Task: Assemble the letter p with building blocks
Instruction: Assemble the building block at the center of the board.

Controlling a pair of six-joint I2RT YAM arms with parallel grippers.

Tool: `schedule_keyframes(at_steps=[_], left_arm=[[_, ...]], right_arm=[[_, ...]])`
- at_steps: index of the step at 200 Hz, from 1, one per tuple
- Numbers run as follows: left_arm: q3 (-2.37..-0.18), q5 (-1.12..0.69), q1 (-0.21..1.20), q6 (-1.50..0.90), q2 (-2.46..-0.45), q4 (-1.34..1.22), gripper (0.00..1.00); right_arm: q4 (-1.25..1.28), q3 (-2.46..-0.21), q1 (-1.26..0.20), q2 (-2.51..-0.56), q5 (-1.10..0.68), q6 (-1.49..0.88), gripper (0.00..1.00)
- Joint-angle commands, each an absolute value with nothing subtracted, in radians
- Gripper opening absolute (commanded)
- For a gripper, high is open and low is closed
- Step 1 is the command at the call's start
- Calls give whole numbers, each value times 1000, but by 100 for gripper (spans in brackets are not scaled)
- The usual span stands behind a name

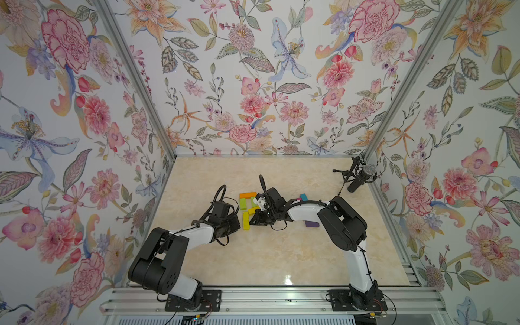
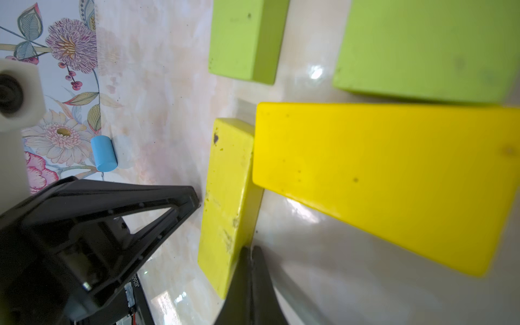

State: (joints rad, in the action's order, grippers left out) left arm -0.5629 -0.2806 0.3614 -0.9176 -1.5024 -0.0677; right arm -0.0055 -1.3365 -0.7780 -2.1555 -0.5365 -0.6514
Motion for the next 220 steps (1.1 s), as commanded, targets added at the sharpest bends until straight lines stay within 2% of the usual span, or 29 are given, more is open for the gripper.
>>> schedule_keyframes(at_steps=[1, 81, 220], left_arm=[[-556, -261, 373, -933, -1528, -14, 0], [-607, -304, 381, -936, -1633, -69, 0], [-613, -292, 380, -931, -1641, -53, 0]], right_arm=[[-23, -1365, -776, -2194, -541, -647, 0], [-23, -1382, -767, -2203, -541, -651, 0], [-31, -1413, -768, -2215, -549, -657, 0]])
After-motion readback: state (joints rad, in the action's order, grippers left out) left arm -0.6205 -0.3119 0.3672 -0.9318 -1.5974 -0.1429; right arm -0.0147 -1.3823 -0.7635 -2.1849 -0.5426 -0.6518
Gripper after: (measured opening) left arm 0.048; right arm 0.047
